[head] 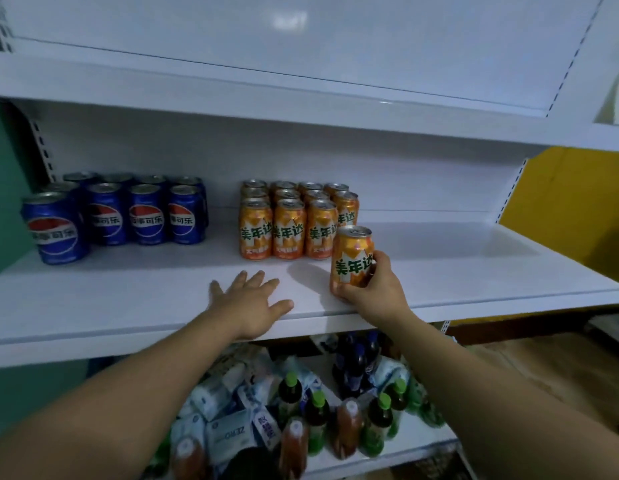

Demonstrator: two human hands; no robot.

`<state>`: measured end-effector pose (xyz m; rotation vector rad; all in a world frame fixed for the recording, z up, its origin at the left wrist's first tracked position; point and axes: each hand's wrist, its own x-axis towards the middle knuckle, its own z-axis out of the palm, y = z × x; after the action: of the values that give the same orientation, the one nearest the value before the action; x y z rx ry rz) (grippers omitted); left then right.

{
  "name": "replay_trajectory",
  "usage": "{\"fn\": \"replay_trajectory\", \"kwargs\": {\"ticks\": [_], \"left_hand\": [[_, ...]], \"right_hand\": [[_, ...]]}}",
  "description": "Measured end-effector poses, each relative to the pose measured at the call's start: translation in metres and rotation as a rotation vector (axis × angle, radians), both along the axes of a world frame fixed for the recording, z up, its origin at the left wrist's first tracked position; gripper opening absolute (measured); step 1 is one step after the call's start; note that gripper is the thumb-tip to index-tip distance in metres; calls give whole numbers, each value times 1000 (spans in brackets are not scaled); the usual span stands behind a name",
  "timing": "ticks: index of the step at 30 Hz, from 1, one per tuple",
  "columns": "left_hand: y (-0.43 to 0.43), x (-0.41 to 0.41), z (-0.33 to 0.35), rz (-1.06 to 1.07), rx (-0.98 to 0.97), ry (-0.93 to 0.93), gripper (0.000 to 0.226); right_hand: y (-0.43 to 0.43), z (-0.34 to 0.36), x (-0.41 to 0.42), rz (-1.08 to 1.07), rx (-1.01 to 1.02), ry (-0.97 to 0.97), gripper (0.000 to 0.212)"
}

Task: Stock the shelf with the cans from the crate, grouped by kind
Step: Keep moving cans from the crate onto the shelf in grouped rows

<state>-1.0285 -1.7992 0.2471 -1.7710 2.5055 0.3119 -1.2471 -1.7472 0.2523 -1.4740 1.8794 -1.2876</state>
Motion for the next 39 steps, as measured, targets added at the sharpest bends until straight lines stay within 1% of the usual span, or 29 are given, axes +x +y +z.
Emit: {"fn": "replay_trajectory", "kwargs": {"ticks": [4,6,9,12,17,22,30,33,36,39], "left_hand": [[-3,-3,-6,3,-39,-39,73],[-4,-2,-7,0,-62,-47,73],[-6,-4,-7,2,-93,-58,73],[-6,-9,-7,-5,-92,-65,73],[-7,-12,-11,0,-91,-60,72],[-8,-12,-13,1,-94,-72,71],[-11,-11,-18,20,-82,-68,71],[-15,-12,-15,27,-54,-54,71],[-20,-6,-8,56,4,-57,71],[-24,-11,6,77,59,-41,78]], "right_hand": [[-20,2,-10,-19,24,3,74],[-31,5,-15,-34,27,10,69],[-50,8,-24,-71,-3,7,56],[-66,7,-33,-82,-13,38,52],[-91,-2,-45,-96,14,94,62],[-111,-6,-50,-91,40,136,59],[-125,-10,-50,-65,135,177,60],[-118,-1,-52,-61,179,207,67],[-97,11,-59,-69,227,306,80],[-63,21,-77,-115,290,383,80]]}}
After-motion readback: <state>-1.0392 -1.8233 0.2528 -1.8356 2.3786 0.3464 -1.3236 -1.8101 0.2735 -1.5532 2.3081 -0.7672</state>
